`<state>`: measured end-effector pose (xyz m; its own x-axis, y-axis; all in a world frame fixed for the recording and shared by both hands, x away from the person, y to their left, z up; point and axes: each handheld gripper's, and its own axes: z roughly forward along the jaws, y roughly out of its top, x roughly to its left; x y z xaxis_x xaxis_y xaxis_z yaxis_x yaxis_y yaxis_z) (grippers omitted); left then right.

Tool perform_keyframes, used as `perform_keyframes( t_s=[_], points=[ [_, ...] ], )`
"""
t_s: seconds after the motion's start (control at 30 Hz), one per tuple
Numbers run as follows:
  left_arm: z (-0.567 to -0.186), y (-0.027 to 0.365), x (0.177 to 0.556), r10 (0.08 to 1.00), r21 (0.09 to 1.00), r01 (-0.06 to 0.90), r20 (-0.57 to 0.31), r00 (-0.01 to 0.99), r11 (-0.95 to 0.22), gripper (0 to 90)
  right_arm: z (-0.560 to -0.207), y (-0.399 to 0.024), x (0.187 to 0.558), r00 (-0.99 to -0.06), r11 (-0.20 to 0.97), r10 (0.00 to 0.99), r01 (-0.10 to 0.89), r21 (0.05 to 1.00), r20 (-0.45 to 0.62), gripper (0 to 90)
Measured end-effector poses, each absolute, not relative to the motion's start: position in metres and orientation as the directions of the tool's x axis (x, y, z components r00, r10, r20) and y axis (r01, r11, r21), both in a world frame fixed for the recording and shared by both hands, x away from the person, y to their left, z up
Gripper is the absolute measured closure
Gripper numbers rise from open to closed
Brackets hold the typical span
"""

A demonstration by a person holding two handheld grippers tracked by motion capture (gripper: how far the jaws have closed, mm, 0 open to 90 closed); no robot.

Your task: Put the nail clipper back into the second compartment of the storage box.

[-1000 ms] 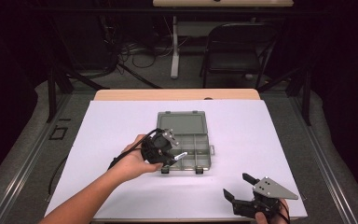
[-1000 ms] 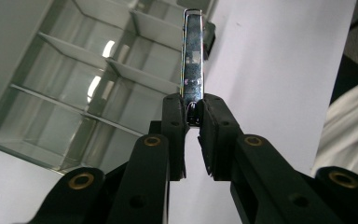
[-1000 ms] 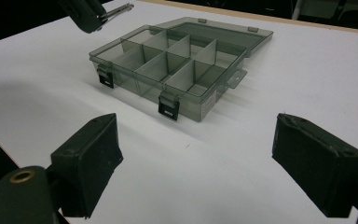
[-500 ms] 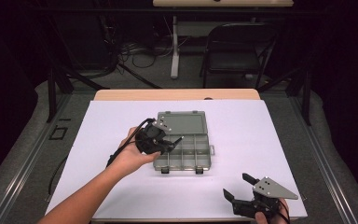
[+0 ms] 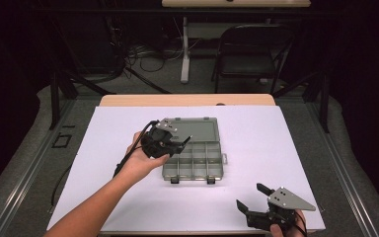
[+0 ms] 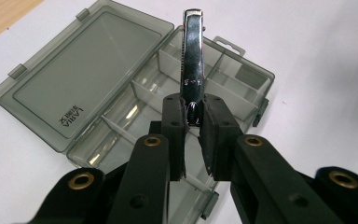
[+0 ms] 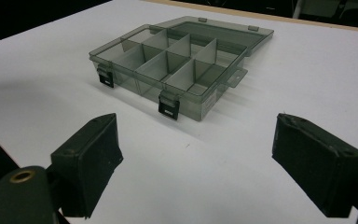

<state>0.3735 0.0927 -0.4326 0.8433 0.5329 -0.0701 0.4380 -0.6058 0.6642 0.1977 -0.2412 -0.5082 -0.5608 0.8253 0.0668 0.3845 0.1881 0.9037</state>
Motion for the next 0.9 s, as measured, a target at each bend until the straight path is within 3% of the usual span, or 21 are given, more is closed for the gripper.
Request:
perform_keyframes(
  t_s=[0.9],
  points=[
    [-0.456,0.093,0.390,0.627,0.695,0.509,-0.107,0.772,-0.508,80.1,-0.508,-0.242,0.198,-0.559,0.181,0.826,0.378,0.908,0.067,14.6]
  ],
)
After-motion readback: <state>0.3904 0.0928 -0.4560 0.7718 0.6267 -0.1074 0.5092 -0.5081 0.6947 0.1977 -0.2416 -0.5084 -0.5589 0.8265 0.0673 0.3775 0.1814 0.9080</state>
